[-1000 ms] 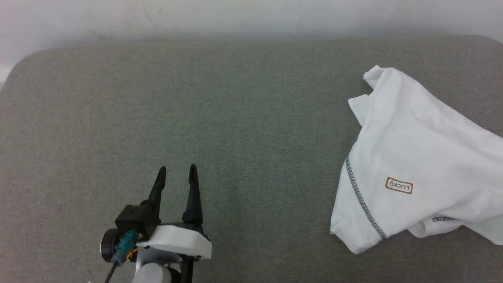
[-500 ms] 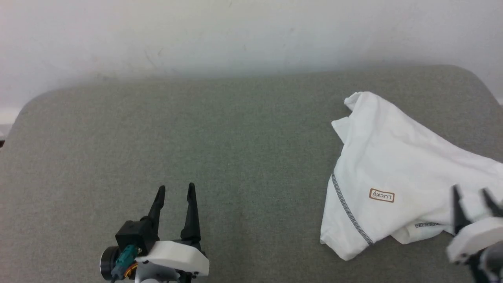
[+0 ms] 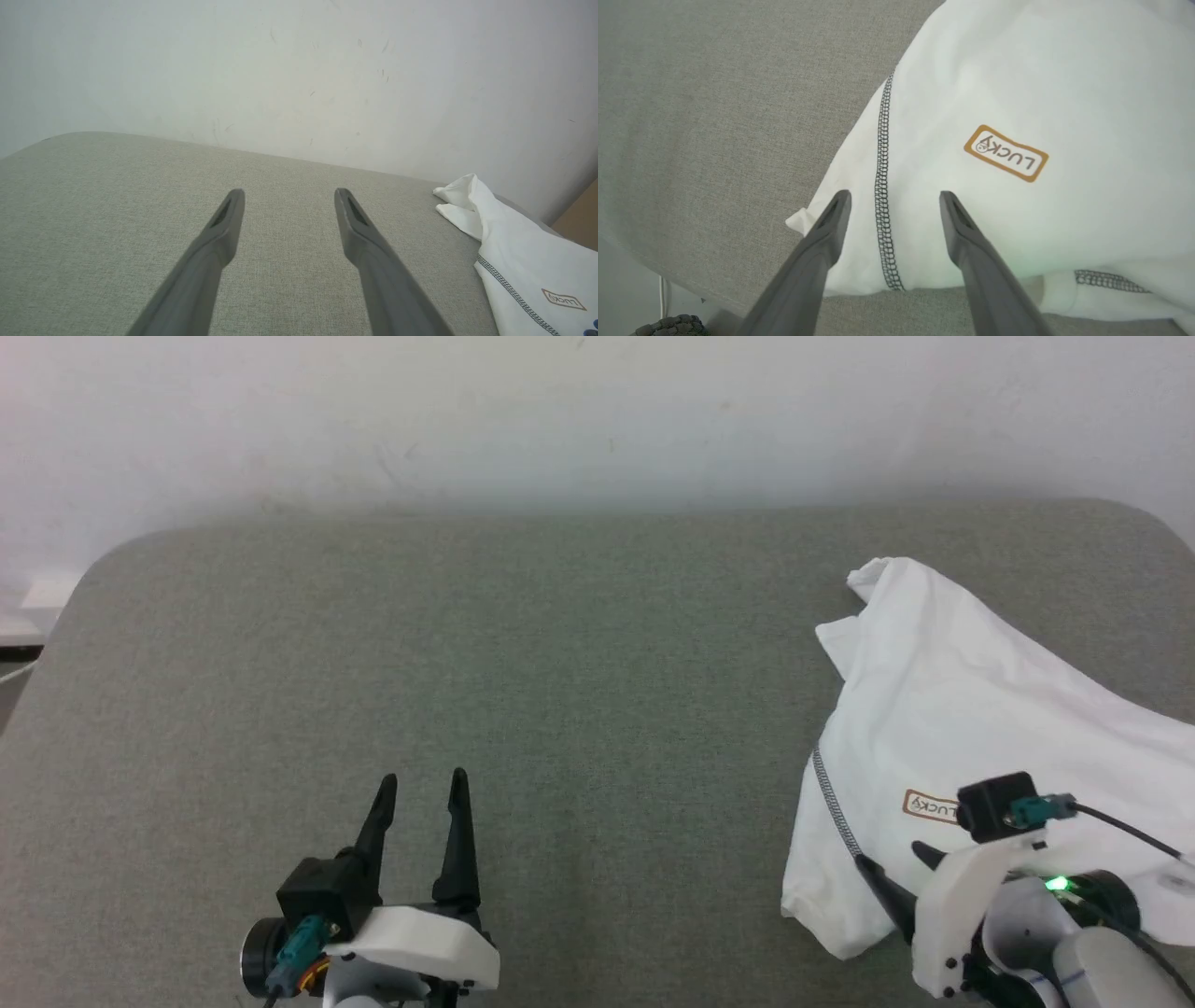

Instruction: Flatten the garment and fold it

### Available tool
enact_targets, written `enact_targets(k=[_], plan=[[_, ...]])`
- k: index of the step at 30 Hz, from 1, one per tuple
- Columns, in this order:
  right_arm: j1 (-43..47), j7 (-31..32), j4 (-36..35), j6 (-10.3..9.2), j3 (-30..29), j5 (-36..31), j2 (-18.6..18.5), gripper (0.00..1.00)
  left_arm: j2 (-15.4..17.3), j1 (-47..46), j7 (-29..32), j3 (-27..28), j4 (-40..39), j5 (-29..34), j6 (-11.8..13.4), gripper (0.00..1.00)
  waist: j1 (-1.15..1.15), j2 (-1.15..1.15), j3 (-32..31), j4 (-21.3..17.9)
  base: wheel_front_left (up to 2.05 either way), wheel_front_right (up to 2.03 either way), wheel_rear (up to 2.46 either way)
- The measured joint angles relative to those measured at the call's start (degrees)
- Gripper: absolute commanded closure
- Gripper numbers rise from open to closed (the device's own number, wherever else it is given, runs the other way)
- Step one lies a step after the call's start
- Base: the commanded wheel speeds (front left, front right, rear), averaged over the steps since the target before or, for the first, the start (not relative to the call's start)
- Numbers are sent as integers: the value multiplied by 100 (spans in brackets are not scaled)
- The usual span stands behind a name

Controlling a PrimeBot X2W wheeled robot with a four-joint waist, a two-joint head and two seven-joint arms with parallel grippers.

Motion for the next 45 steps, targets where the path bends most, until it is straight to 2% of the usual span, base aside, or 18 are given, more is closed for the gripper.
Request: enact_targets(k=[7,8,10,11,12,16,19,24,27,32,38,39,40,41,45], plan=[[-663,357,1248,0,617,237,-89,0,0,-129,1,-71,3,-2,4,0,1,0,207,164,0,0,0],[-712,447,1429,-1,689,313,-90,3,0,-147,0,-80,4,-2,7,0,0,0,239,188,0,0,0],[-851,502,1647,-2,799,439,-108,60,-1,-157,1,-85,8,-3,9,0,0,0,292,226,0,0,0],[-929,543,1738,-2,844,504,-120,84,-1,-157,1,-84,8,-3,13,0,0,0,317,239,0,0,0],[-992,554,1805,-2,882,561,-138,100,-1,-157,1,-87,10,-3,22,0,0,0,337,247,0,0,0],[-1146,348,2001,-7,1025,705,-207,100,-1,-159,0,-91,62,-10,26,0,0,0,320,254,0,0,0],[-1187,-176,2073,-7,1092,702,-143,100,-1,-158,0,-94,97,-14,26,0,0,0,233,223,0,0,0],[-1608,-1248,2039,-7,1114,601,226,100,-1,-154,0,-101,151,-14,23,0,0,0,35,165,0,0,0],[-1909,-1673,2006,-7,1209,597,524,100,0,-147,0,-97,164,-13,7,0,0,0,-66,130,0,0,0],[-2095,-1710,1965,-7,2064,728,918,100,0,-143,1,-105,168,-4,-8,0,0,0,-107,111,0,0,0],[-1834,-1633,2138,-7,3179,1081,1027,100,0,-147,1,-149,169,-9,-7,0,0,0,76,174,0,0,0],[-1767,-1689,2192,-7,3275,1112,1026,84,0,-149,0,-159,170,-19,-3,0,0,0,112,183,0,0,0],[-1714,-1775,2238,-7,3339,1127,1016,21,-1,-149,0,-165,176,-24,1,0,0,0,147,191,0,0,0],[-1675,-1889,2271,-7,3365,1157,1001,0,-1,-149,0,-170,187,-42,2,0,0,0,176,198,0,0,0],[-1613,-2709,2151,-7,3250,1081,829,0,-1,-149,1,-160,214,-56,8,0,1,0,235,188,0,0,0]])
